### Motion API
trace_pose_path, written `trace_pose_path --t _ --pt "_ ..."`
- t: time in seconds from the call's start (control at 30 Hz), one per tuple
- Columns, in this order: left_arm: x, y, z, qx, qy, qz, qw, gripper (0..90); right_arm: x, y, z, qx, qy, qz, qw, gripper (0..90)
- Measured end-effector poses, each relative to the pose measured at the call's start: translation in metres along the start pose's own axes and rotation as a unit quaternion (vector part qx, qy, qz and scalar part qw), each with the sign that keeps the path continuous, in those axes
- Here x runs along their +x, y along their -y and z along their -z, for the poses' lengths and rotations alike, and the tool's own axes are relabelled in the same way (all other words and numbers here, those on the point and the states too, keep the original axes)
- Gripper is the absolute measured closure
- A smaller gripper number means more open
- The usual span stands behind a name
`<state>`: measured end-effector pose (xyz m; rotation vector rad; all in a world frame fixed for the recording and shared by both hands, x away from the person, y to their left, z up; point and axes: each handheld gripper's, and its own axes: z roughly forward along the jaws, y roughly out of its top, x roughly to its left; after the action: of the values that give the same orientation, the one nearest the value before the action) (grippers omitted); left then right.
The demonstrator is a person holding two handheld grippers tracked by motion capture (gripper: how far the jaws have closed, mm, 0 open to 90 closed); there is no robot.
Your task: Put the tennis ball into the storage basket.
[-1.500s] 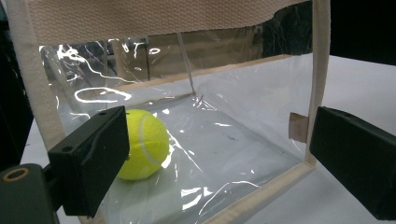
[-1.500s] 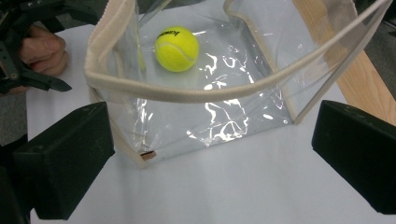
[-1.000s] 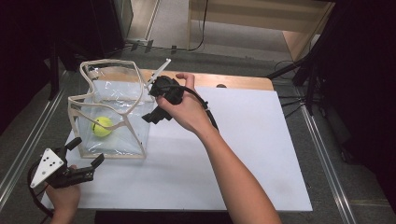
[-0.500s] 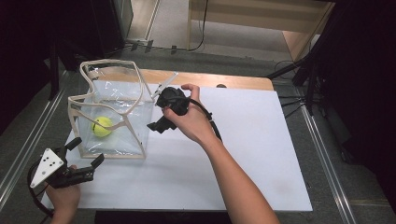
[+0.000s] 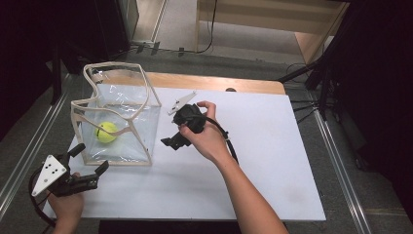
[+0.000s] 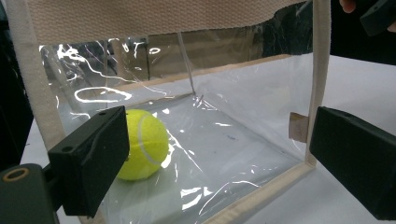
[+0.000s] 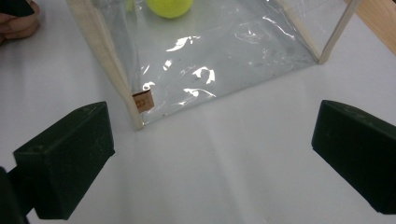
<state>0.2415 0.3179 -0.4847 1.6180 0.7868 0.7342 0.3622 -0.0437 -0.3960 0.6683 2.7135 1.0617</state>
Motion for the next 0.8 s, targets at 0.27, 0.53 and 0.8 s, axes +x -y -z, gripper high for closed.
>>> trace_pose_path --t 0.27,0.53,0.8 --pt "0.000 0.000 0.000 0.000 0.000 0.000 1.0000 5.4 -0.001 0.027 0.001 -0.027 0.005 -0.022 0.9994 0.0" --pt "0.000 0.000 0.000 0.001 0.000 0.000 1.0000 5.4 -0.001 0.055 0.003 -0.046 0.016 -0.041 0.9980 0.0" --pt "0.000 0.000 0.000 0.000 0.000 0.000 1.0000 5.4 0.000 0.086 0.003 -0.072 0.023 -0.061 0.9953 0.0"
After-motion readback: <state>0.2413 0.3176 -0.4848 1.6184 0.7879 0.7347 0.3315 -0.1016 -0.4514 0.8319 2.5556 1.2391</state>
